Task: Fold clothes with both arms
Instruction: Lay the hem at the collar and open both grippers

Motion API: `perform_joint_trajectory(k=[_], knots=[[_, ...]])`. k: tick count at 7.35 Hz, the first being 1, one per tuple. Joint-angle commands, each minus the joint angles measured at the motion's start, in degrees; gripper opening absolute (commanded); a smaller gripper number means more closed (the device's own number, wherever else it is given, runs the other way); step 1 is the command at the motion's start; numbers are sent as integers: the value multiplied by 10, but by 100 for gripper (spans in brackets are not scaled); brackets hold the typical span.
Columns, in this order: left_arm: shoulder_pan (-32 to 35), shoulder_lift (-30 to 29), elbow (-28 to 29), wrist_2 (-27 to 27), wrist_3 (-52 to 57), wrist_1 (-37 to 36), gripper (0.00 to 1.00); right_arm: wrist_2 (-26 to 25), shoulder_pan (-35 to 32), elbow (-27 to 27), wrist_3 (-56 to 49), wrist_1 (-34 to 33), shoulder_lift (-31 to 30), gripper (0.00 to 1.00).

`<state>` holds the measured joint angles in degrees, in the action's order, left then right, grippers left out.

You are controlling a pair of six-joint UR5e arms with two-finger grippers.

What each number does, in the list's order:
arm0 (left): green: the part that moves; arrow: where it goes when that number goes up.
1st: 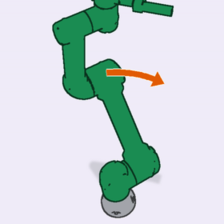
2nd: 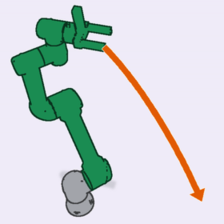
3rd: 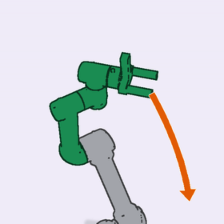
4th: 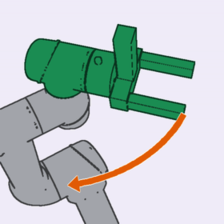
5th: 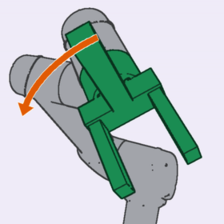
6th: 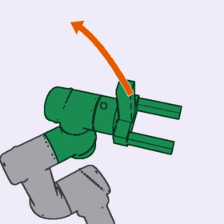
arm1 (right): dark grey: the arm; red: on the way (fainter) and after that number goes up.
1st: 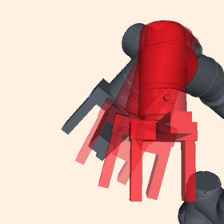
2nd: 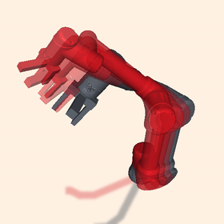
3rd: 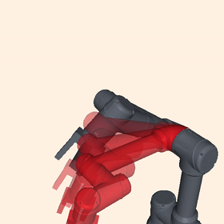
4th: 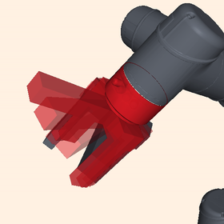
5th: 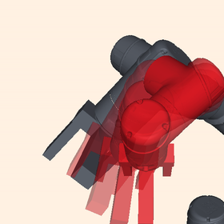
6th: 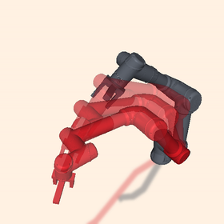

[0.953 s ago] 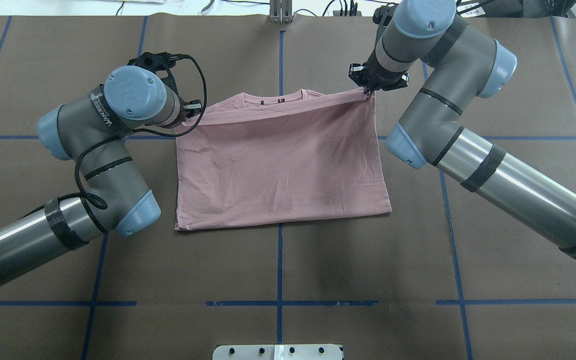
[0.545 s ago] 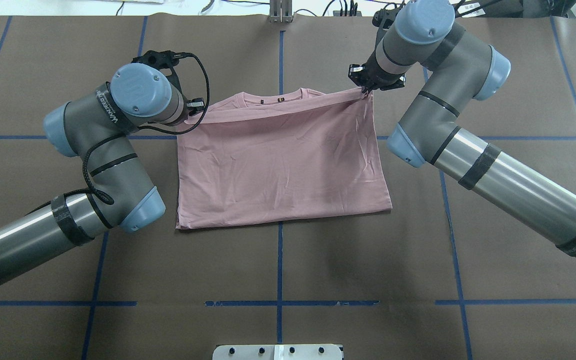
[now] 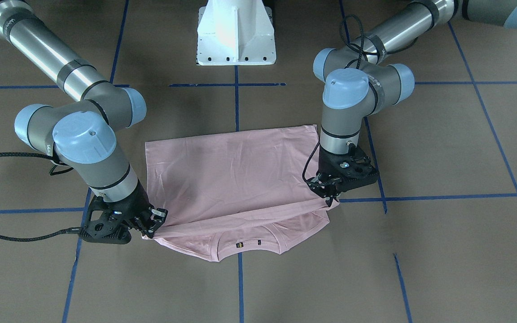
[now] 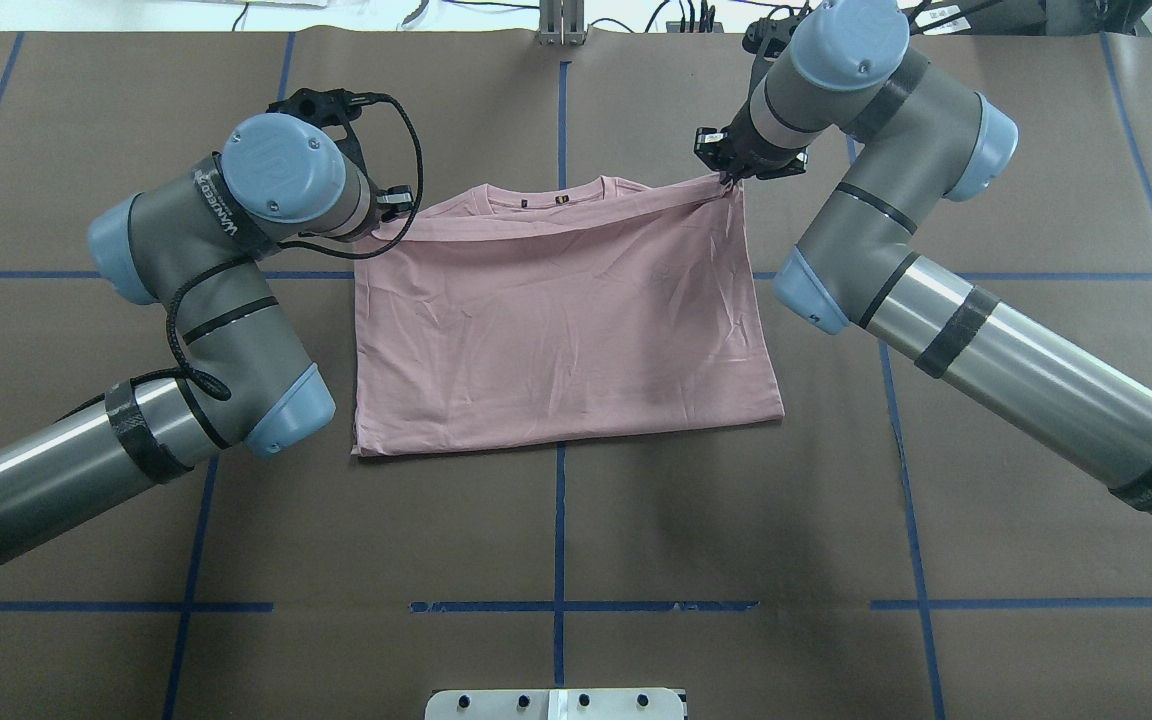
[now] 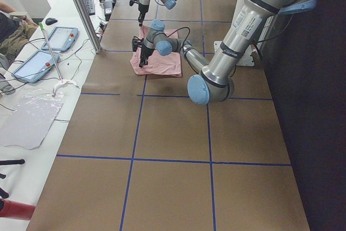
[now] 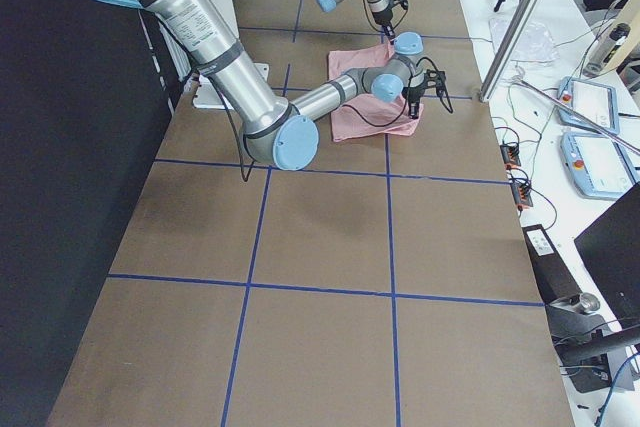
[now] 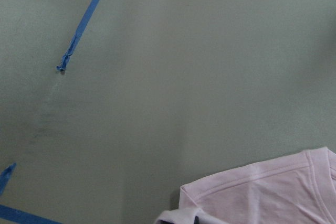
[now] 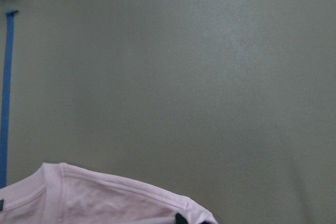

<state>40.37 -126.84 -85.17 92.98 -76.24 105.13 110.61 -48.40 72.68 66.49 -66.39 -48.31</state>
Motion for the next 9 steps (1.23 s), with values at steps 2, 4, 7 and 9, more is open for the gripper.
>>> perform_joint_trajectory(k=[2, 4, 7, 9], knots=[[-2, -2, 0, 0, 0, 1, 26, 8, 4, 1, 0, 2, -3, 87], [-2, -2, 0, 0, 0, 0, 100, 10, 5, 0, -2, 2, -7, 100], [0, -6, -18, 13, 0, 0, 100, 56, 2, 57, 9, -7, -26, 100], [-4, -4, -35, 33, -4, -2, 100, 60, 27, 222, 24, -65, -131, 100]])
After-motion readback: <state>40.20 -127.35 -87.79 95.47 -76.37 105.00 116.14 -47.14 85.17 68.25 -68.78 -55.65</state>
